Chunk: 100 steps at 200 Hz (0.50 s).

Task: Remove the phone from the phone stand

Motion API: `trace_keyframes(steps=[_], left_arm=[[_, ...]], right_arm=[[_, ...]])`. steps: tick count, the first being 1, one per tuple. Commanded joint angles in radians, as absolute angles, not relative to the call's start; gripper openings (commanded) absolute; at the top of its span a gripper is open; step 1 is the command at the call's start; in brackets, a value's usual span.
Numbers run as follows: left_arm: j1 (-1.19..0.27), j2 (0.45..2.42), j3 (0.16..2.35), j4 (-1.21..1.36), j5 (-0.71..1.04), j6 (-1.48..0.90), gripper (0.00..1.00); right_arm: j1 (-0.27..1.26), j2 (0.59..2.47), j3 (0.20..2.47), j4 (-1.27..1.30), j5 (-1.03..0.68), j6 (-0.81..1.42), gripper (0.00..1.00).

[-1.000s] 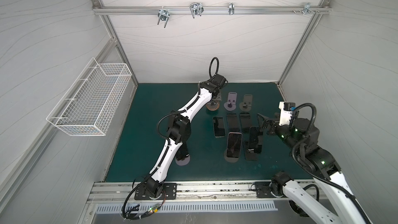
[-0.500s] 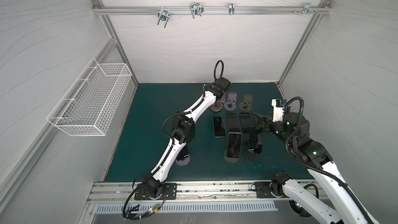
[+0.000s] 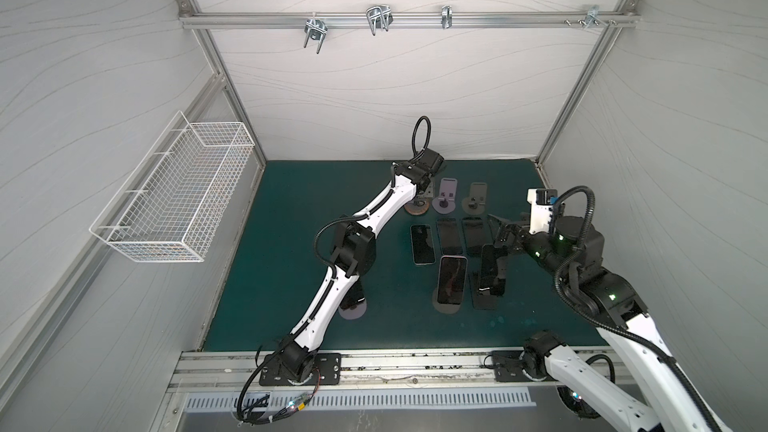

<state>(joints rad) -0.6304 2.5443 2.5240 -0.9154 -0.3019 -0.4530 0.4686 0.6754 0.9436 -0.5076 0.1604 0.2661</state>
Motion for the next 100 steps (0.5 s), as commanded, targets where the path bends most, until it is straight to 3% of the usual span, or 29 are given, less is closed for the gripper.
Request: trace_keyframes(steps=[1, 100], left_arm=[[-0.625, 2.556, 2.530, -0.882, -0.304, -0.475, 0.58], [-0.609, 2.541, 2.495, -0.893, -0.277, -0.480, 0.65]], right_arm=[[0.463, 0.652, 0.955, -0.524, 0.187, 0.273, 0.99], [0.463, 0.639, 0.968, -0.520, 0.183, 0.264, 0.99]])
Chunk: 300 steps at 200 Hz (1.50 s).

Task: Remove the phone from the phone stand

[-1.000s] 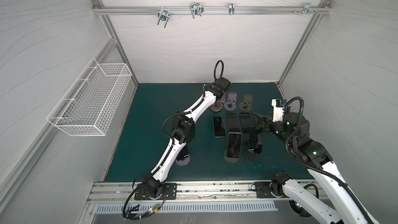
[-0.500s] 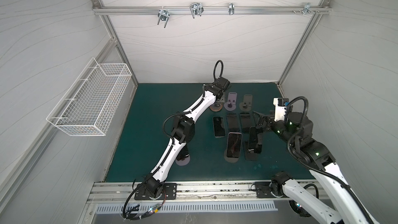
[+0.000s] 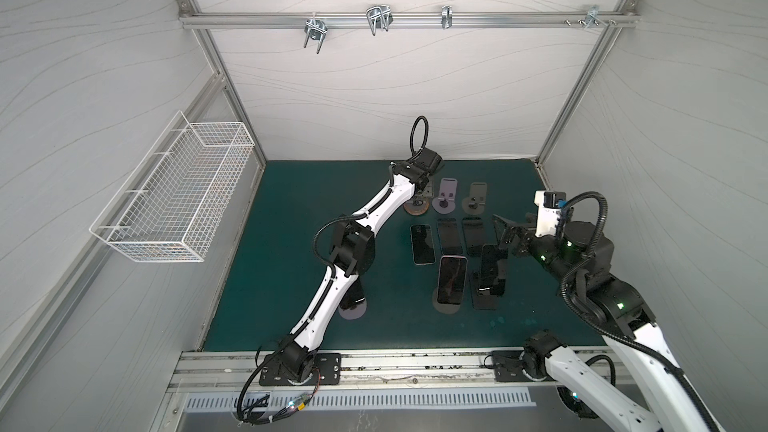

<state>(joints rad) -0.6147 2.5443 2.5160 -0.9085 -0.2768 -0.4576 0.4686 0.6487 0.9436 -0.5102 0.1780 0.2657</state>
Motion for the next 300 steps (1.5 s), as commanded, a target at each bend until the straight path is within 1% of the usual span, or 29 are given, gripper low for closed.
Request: trace_keyframes(steps=[1, 46, 188, 217, 266, 300], left_arm=[[-0.609, 2.541, 2.494, -0.893, -0.277, -0.480, 0.65], [-0.611, 2.535, 2.471, -0.897, -0.279, -0.488, 0.71], [-0.609, 2.526, 2.489, -0.887, -0.287, -0.465, 0.80], [-0.610, 2.500, 2.490, -0.885, -0.265, -0.455, 0.84], [-0.618, 2.427, 2.447, -0.862, -0.245, -0.435, 0.99], [-0.618, 2.354, 2.429, -0.869, -0.244, -0.411, 1.00]], right_arm=[[0.463, 0.639, 0.968, -0.520, 0.184, 0.264, 0.99], [0.463, 0.630, 0.975, -0.529, 0.197, 0.256, 0.99], [0.463, 0.608, 0.974, -0.551, 0.211, 0.257, 0.99], [0.464, 0.601, 0.971, -0.561, 0.215, 0.257, 0.99], [0.463, 0.604, 0.964, -0.565, 0.206, 0.263, 0.99], [0.463, 0.630, 0.982, -0.615, 0.232, 0.291, 0.99]])
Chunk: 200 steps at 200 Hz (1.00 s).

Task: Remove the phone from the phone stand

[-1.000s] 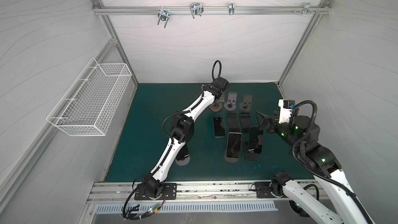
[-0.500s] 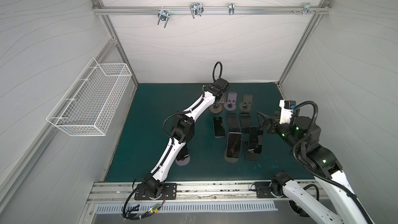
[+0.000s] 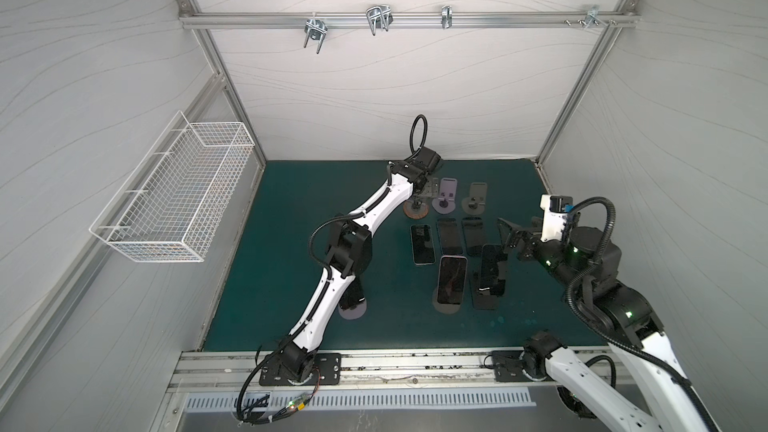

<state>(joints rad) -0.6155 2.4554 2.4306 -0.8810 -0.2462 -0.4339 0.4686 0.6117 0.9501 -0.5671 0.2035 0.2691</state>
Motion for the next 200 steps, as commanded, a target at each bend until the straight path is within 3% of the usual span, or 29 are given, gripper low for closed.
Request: trace_keyframes(steps=[1, 34, 106, 161, 200], left_arm=[[-0.616, 2.351, 2.427, -0.868, -0.244, -0.411, 1.00], [-0.617, 2.248, 2.373, -0.881, -0.212, -0.380, 1.00], [-0.594, 1.960, 2.124, -0.869, -0.124, -0.223, 1.00], [-0.458, 1.745, 1.814, -0.753, 0.049, -0.167, 0.99], [-0.345, 1.675, 1.724, -0.772, 0.129, -0.125, 0.99]], right_arm=[[0.463, 0.632, 0.984, -0.618, 0.233, 0.292, 0.99], [0.464, 0.698, 1.048, -0.766, 0.303, 0.347, 0.99], [0.464, 0.717, 1.002, -0.889, 0.241, 0.359, 0.99], [0.463, 0.731, 0.900, -0.904, 0.184, 0.413, 0.99], [0.463, 0.757, 0.873, -0.860, 0.131, 0.436, 0.99]])
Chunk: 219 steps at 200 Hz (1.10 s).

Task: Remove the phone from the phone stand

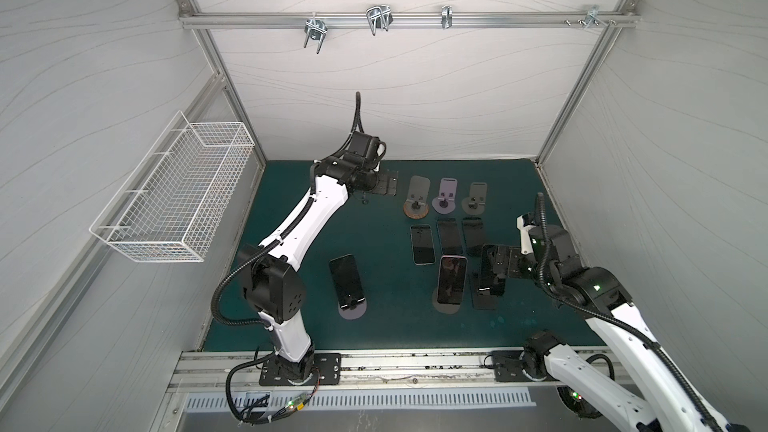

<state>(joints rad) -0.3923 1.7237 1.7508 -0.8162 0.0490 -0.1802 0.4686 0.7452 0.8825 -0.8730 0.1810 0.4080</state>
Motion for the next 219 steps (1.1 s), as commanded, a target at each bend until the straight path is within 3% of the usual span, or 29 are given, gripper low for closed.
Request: trace_keyframes(steps=[1, 91, 139, 219], left_arm=[[-0.342, 1.673, 1.722, -0.772, 0.130, -0.123, 0.99], [-0.090, 1.520, 1.409, -0.679, 0.124, 0.019, 0.99], [0.027, 1.486, 1.192, -0.537, 0.139, 0.057, 0.98], [0.092, 1.487, 0.997, -0.347, 0.042, 0.121, 0.97]], right_arm=[[0.464, 0.758, 0.872, -0.859, 0.131, 0.435, 0.99], [0.463, 0.877, 0.817, -0.771, 0.120, 0.405, 0.99], [0.482, 0.909, 0.779, -0.752, 0.194, 0.443, 0.99], [0.567, 0.987, 0.768, -0.747, 0.344, 0.523, 0.91]])
